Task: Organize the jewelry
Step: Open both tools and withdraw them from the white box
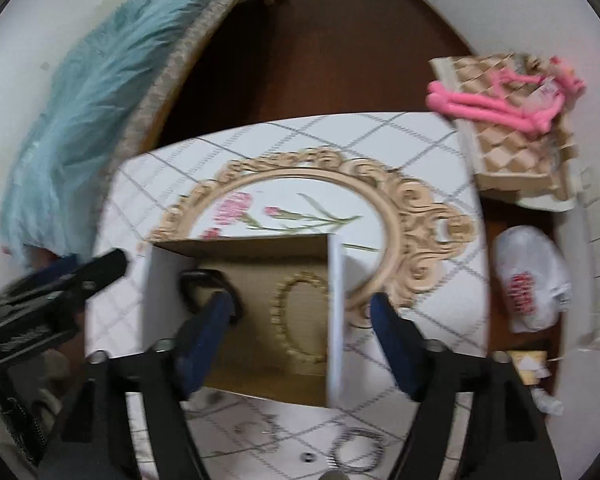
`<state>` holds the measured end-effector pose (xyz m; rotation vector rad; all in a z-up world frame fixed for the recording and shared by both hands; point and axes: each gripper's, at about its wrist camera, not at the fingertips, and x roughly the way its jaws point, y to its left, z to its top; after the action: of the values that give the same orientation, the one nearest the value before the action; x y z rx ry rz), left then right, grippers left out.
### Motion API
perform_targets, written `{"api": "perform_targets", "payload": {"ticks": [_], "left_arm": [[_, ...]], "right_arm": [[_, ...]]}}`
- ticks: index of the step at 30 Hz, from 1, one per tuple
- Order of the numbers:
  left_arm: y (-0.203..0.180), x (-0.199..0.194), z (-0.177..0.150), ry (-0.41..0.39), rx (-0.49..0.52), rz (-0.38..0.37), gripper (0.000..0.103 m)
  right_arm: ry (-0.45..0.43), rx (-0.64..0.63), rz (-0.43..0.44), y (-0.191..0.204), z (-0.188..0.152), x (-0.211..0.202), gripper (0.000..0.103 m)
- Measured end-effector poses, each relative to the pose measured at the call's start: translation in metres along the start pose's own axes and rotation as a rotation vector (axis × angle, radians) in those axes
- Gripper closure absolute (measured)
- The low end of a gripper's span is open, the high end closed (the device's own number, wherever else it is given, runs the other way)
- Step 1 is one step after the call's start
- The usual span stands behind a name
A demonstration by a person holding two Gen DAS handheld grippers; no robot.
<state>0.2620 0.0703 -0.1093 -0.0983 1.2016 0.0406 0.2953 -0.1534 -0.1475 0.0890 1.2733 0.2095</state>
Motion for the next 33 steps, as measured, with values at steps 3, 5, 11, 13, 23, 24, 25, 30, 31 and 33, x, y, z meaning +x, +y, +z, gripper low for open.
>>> {"api": "perform_targets", "payload": {"ticks": [3, 5, 11, 13, 23, 24, 25, 30, 31, 33], "left_arm": [[0.001, 0.0, -0.013, -0.031, 0.016, 0.041, 0.0], [0.001, 0.004, -0.023, -0.029, 0.025, 0.055, 0.0], [0.002, 0.003, -0.04, -0.026, 0.022, 0.079, 0.0], [0.003, -0.001, -0.044, -0.032, 0.019, 0.083, 0.0], [0.006, -0.032, -0.061, -0.072, 0.015, 0.105, 0.0], [0.007, -0.038, -0.063, -0.078, 0.012, 0.108, 0.0], [0.008, -0.044, -0.066, -0.089, 0.011, 0.11, 0.0], [0.011, -0.076, -0.079, -0.152, 0.009, 0.126, 0.0], [0.012, -0.082, -0.083, -0.164, 0.007, 0.126, 0.0], [0.013, -0.092, -0.09, -0.178, 0.006, 0.124, 0.0]], "right_arm": [[-0.002, -0.028, -0.089, 0.003, -0.012, 0.004, 0.011], [0.005, -0.039, -0.129, 0.004, -0.021, 0.009, 0.01], [0.005, -0.029, -0.172, 0.007, -0.038, 0.018, 0.008], [0.004, -0.023, -0.172, 0.007, -0.041, 0.017, 0.008], [-0.077, -0.022, -0.195, 0.016, -0.055, -0.018, 0.008], [-0.09, -0.022, -0.195, 0.017, -0.057, -0.024, 0.008], [-0.105, -0.024, -0.197, 0.018, -0.06, -0.032, 0.008], [-0.161, -0.03, -0.195, 0.025, -0.072, -0.063, 0.008], [-0.174, -0.032, -0.197, 0.027, -0.075, -0.07, 0.008], [-0.194, -0.037, -0.201, 0.031, -0.081, -0.081, 0.008]]}}
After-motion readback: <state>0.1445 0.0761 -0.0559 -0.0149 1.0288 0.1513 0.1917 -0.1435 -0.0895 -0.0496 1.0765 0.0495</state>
